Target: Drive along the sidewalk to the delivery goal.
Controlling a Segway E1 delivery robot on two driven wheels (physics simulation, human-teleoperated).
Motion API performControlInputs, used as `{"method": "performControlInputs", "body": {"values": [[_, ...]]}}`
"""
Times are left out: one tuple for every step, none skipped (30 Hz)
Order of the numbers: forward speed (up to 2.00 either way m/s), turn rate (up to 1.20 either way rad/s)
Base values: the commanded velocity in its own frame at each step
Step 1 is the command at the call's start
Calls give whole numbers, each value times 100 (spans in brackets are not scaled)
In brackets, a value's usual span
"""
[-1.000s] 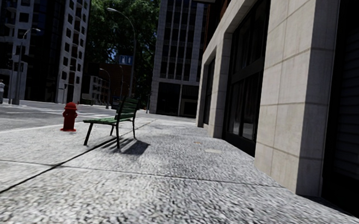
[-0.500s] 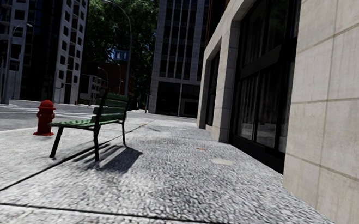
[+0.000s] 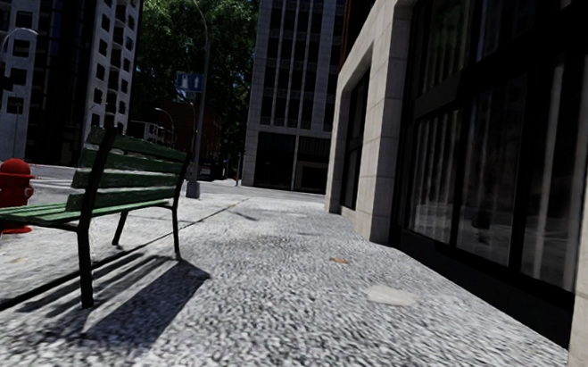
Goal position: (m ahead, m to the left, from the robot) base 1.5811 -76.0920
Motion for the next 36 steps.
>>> {"method": "performControlInputs", "body": {"values": [[200, 0], [200, 0], [200, 0], [200, 0], [200, 0], [200, 0], [200, 0], [200, 0], [200, 0], [200, 0], [200, 0], [200, 0], [200, 0], [200, 0], [200, 0], [200, 0], [200, 0], [200, 0], [200, 0], [200, 0], [200, 0], [200, 0], [200, 0], [200, 0], [200, 0], [200, 0], [200, 0], [200, 0], [200, 0], [200, 0], [200, 0], [200, 0], [200, 0], [200, 0], [200, 0], [200, 0]]}}
